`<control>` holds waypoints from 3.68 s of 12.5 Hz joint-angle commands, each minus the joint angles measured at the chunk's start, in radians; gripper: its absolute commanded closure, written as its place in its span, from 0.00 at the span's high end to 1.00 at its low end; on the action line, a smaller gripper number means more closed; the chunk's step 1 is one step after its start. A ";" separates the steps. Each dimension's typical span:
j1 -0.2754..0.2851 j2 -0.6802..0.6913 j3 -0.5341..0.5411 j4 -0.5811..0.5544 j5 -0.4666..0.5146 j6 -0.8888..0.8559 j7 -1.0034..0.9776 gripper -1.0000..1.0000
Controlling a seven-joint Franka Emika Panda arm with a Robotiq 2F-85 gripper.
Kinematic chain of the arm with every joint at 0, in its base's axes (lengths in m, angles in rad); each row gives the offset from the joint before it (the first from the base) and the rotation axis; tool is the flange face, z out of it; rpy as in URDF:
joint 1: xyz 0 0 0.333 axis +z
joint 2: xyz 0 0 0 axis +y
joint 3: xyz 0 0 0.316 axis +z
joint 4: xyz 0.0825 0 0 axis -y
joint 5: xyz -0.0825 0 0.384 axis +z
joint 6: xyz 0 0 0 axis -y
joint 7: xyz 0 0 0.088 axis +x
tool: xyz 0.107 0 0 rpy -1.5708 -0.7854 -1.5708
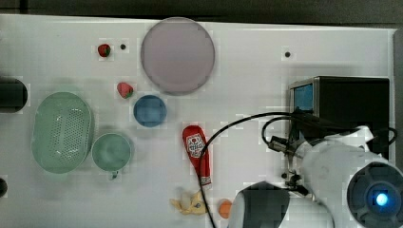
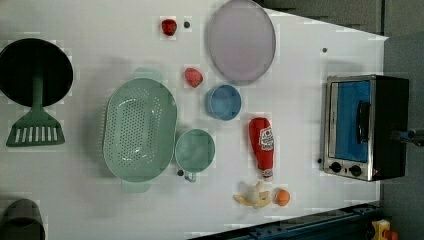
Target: Flap open oven.
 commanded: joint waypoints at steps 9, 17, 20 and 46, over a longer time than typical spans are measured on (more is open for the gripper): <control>-0.024 0.303 -0.117 -0.005 -0.014 0.330 -0.338 0.17; -0.019 0.422 -0.115 -0.007 -0.011 0.413 -0.337 0.17; -0.004 0.425 -0.099 -0.011 -0.016 0.411 -0.329 0.17; 0.273 0.834 0.120 0.071 -0.818 0.195 0.780 0.17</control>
